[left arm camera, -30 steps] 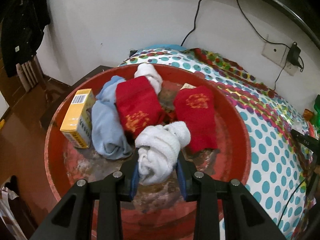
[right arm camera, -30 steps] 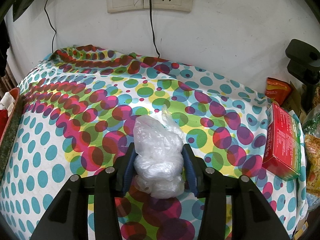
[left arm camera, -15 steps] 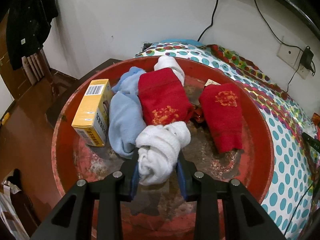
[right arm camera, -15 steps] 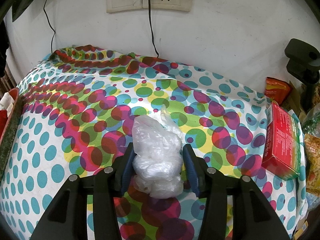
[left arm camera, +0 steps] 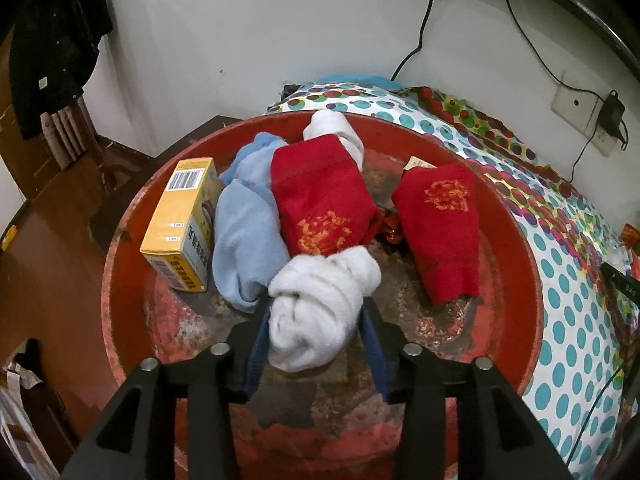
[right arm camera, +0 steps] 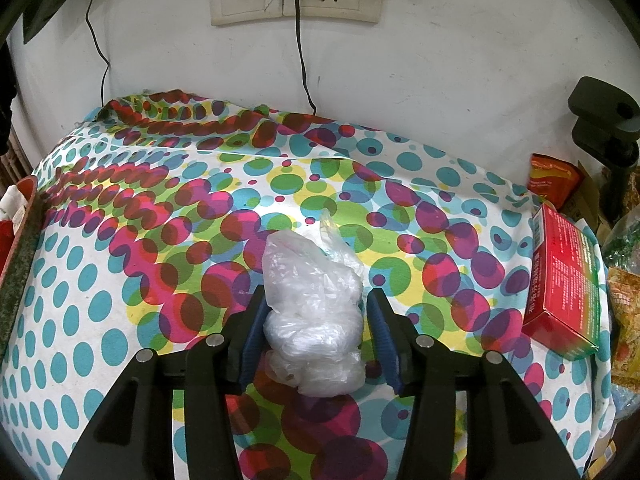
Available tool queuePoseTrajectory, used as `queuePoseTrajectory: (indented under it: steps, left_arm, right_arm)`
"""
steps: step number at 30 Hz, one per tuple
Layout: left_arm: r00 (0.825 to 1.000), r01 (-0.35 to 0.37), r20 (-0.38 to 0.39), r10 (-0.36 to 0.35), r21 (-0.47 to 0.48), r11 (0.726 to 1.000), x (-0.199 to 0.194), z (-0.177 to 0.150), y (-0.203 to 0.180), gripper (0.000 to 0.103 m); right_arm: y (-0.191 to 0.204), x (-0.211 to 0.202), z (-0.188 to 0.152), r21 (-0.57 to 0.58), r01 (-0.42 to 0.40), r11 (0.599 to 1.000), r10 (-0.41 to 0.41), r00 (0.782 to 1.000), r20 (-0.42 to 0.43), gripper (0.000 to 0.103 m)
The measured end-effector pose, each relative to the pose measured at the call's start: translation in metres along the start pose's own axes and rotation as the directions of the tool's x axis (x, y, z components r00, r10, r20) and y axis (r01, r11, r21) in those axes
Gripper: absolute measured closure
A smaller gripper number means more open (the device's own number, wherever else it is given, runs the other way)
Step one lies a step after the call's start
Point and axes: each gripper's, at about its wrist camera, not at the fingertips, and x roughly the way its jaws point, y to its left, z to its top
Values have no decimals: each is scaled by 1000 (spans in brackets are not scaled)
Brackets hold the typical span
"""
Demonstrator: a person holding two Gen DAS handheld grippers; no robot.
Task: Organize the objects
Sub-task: 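Lower the white rolled sock onto the tray and open the left tool, then carry the plastic bag over the red tray with the right tool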
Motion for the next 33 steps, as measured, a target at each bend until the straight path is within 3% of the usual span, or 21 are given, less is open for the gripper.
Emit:
queuePoseTrajectory:
  steps: [8, 21, 24, 33]
  left_arm:
    - [999, 31, 17, -31, 22, 999, -13, 2, -1, 52]
    - [998, -19, 62, 12, 128, 992, -39, -4, -15, 52]
    - [998, -8, 62, 0, 140, 990, -41, -4, -17, 52]
    - [998, 23, 48, -30, 135, 991, -36, -5, -14, 52]
  right_arm:
    - [0, 0, 0, 0, 1, 1000, -1, 1000, 0, 56]
    - [0, 0, -1, 0, 2, 1000, -2, 1000, 1, 56]
    - [1, 0, -2, -10, -11, 1000, 11, 1000, 4, 65]
    - [6, -2, 0, -16, 11, 1000, -11, 1000, 6, 68]
